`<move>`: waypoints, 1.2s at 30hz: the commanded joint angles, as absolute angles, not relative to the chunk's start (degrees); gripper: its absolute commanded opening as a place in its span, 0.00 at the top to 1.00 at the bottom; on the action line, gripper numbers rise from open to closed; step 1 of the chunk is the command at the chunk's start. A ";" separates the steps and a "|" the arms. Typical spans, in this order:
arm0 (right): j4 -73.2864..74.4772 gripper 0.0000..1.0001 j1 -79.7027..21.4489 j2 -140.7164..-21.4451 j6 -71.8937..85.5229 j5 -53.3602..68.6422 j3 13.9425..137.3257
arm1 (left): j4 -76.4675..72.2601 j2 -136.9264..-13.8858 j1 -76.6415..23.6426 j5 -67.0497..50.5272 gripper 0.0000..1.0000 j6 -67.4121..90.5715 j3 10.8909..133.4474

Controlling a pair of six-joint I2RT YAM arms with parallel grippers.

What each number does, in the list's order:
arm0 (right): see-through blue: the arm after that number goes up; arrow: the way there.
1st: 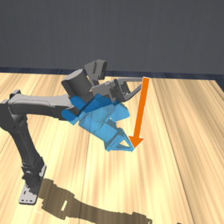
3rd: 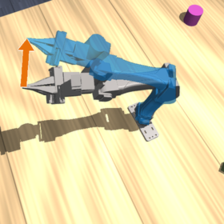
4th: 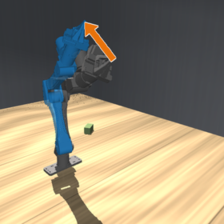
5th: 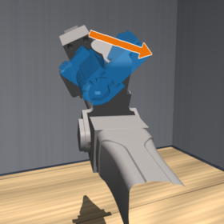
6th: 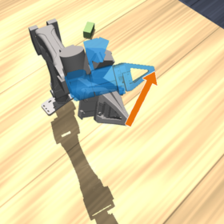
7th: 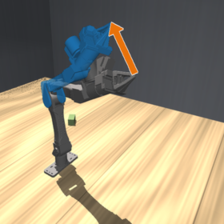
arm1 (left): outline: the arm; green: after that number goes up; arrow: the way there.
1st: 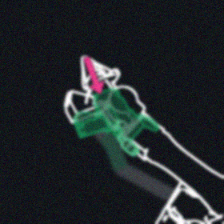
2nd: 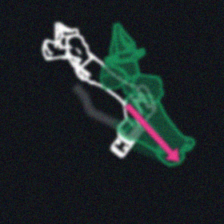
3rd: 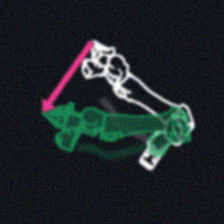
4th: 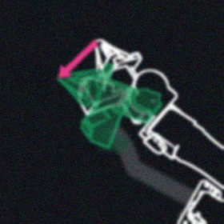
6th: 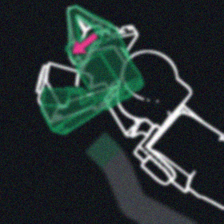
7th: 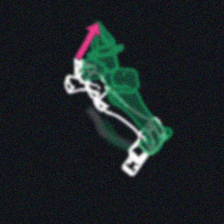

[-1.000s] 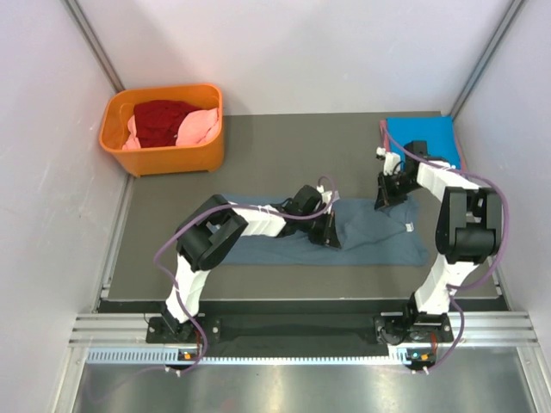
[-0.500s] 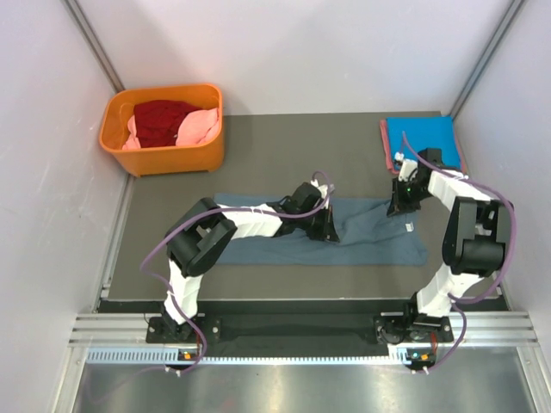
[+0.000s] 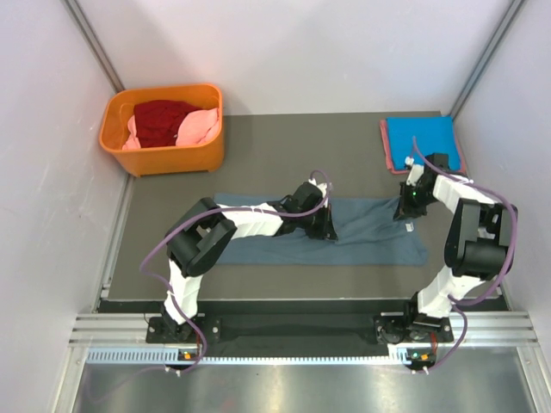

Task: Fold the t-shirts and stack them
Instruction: Fold the tshirt

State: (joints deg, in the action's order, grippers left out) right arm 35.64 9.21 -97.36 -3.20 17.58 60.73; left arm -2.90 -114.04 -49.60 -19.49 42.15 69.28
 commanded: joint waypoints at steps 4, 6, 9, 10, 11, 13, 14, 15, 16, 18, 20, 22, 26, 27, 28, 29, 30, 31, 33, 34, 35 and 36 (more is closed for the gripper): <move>34.19 1.00 10.11 -94.22 -2.37 17.31 61.08 | -4.39 -112.59 -50.18 -21.00 0.89 42.37 70.84; 34.10 1.00 10.02 -94.92 -2.46 17.84 61.17 | -4.31 -112.33 -50.19 -21.36 0.81 42.01 71.19; 33.84 0.98 10.02 -95.10 -2.55 18.19 61.00 | -1.68 -112.59 -50.10 -20.22 0.74 40.52 73.47; 33.92 0.98 10.02 -95.01 -2.55 18.37 61.00 | -1.06 -113.28 -50.01 -20.21 0.74 40.26 74.26; 33.93 0.98 10.02 -94.75 -2.46 18.46 61.08 | -0.53 -113.55 -50.01 -20.30 0.73 40.17 74.96; 34.10 0.97 10.02 -94.57 -2.55 18.46 61.17 | -0.26 -114.87 -50.01 -20.30 0.71 40.08 76.99; 34.10 0.95 10.02 -94.40 -2.55 18.54 61.26 | -0.26 -115.22 -50.01 -20.22 0.71 39.99 77.78; 34.28 0.94 10.02 -94.31 -2.64 18.54 61.26 | 1.30 -115.66 -50.01 -20.39 0.70 40.08 78.31; 34.36 0.93 10.02 -94.22 -2.64 18.63 61.35 | 1.32 -116.62 -49.92 -20.65 0.70 39.99 78.66; 34.45 0.93 10.02 -94.04 -2.64 18.72 61.35 | 1.84 -117.59 -49.83 -20.83 0.70 40.08 80.15; 34.37 0.93 10.02 -93.87 -2.64 18.72 61.35 | 2.37 -118.74 -49.75 -21.62 0.70 40.08 80.94; 34.28 0.94 10.02 -93.78 -2.64 18.81 61.17 | 2.63 -119.00 -49.75 -21.80 0.71 39.99 81.56; 33.84 0.97 9.84 -93.43 -2.64 19.07 60.82 | 3.25 -118.65 -49.75 -21.10 0.80 39.20 81.47; 33.66 0.98 9.76 -93.34 -2.64 18.99 60.82 | 3.69 -118.04 -49.75 -20.66 0.86 39.11 81.30; 33.49 0.99 9.67 -93.25 -2.64 19.07 60.65 | 3.78 -117.69 -49.83 -20.22 0.91 39.11 80.95; 33.40 1.00 9.58 -92.90 -2.72 19.07 60.56 | 3.95 -117.08 -49.83 -19.52 1.00 39.11 79.90; 32.79 1.00 9.49 -92.64 -2.72 19.07 60.47 | 3.96 -116.46 -49.83 -17.86 1.00 39.46 79.20; 32.52 1.00 9.32 -92.38 -2.64 19.07 60.38 | 3.69 -115.15 -49.83 -17.06 1.00 39.72 78.41; 31.65 1.00 9.23 -91.85 -2.55 18.99 60.21 | 1.95 -113.22 -49.83 -15.39 1.00 40.60 75.51; 31.12 1.00 9.23 -91.76 -2.37 18.11 59.94 | 1.32 -112.59 -49.83 -14.68 1.00 40.87 74.54; 30.42 1.00 9.14 -91.41 -2.29 17.67 59.59 | 0.62 -112.15 -49.92 -14.16 1.00 41.22 72.88; 29.19 1.00 8.97 -91.23 -2.29 17.32 59.24 | 0.53 -111.63 -49.92 -13.63 1.00 41.57 72.17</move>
